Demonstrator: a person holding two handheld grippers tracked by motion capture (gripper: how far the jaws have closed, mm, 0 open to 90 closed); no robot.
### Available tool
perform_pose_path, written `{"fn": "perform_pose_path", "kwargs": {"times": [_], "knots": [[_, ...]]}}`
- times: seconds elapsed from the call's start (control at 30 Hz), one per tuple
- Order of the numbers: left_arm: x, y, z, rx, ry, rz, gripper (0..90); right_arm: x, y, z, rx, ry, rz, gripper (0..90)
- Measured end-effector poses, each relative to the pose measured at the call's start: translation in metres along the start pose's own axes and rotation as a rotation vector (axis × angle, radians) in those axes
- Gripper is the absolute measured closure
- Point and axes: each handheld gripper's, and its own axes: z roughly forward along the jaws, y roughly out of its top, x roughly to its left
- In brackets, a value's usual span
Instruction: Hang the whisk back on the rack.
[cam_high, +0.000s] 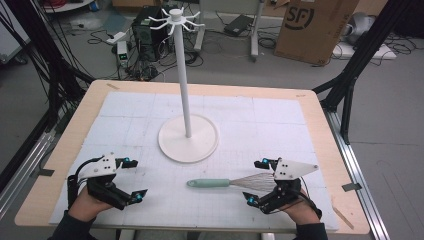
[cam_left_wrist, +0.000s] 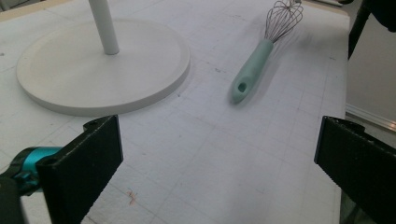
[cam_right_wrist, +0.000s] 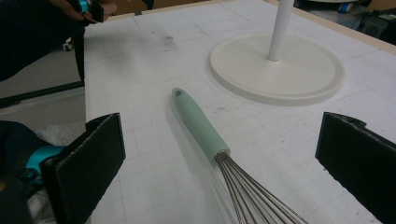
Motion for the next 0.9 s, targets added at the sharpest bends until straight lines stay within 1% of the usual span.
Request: {"fn": "perform_pose_path", "kwargs": {"times": [0.07,0.13,0.23,0.37,0.47,0.57,0.63,0.77,0.9], "knots": [[0.001,0.000,0.000,-0.004,-0.005,-0.001,1.7,0.000,0.002,0.001,0.003,0.008,-0.010,0.0],[0.001,0.000,0.000,-0.007,-0.021,-0.002,1.6,-0.001,0.003,0.001,0.009,0.008,-0.018,0.1],[0.001,0.000,0.001,0.004,-0.018,0.002,1.7,-0.001,0.004,0.002,0.017,0.035,-0.015,0.0],[0.001,0.000,0.001,0.005,-0.011,-0.001,1.7,-0.002,0.007,0.002,0.033,0.064,-0.044,0.1],[0.002,0.000,0.001,0.009,-0.012,0.000,1.7,-0.004,0.010,0.000,0.043,0.071,-0.057,0.1],[0.001,0.000,0.002,0.015,-0.019,0.004,1.7,-0.008,0.011,-0.001,0.059,0.071,-0.049,0.1],[0.000,0.000,0.003,0.019,-0.019,0.005,1.7,-0.010,0.011,-0.001,0.065,0.085,-0.048,0.1],[0.000,0.000,0.003,0.017,-0.017,0.002,1.7,-0.014,0.009,0.001,0.091,0.093,-0.050,0.1],[0.000,0.000,0.002,0.014,-0.014,0.001,1.6,-0.014,0.011,0.003,0.114,0.110,-0.072,0.1]]}}
